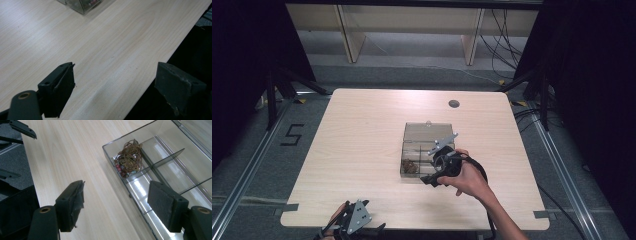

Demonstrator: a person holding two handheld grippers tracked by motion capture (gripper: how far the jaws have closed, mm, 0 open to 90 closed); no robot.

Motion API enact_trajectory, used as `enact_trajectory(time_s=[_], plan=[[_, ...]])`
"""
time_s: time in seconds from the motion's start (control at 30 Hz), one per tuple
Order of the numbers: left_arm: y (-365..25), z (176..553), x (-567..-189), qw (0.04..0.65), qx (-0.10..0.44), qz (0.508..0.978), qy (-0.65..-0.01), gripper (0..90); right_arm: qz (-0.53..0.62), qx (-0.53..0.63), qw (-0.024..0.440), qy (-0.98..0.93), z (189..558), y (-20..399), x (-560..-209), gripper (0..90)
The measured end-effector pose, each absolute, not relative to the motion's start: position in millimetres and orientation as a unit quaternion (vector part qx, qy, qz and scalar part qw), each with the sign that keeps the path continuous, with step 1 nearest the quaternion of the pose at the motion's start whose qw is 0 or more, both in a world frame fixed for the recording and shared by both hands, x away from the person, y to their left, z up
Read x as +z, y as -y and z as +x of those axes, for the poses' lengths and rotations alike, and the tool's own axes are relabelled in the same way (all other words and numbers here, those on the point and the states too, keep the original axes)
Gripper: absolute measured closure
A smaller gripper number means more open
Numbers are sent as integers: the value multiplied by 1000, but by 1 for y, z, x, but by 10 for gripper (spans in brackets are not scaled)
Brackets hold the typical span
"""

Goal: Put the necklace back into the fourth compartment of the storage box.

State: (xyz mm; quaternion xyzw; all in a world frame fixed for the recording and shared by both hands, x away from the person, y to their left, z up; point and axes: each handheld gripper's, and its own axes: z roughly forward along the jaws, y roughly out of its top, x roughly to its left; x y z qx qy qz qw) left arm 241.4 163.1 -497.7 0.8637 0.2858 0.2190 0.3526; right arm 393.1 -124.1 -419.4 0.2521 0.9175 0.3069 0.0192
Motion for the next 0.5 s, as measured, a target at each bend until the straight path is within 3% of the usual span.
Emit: enact_trajectory(time_s=[0.5], plan=[[-163,242,-498,352,221,864,-283,156,256,318,18,-913,377,133,-421,289]])
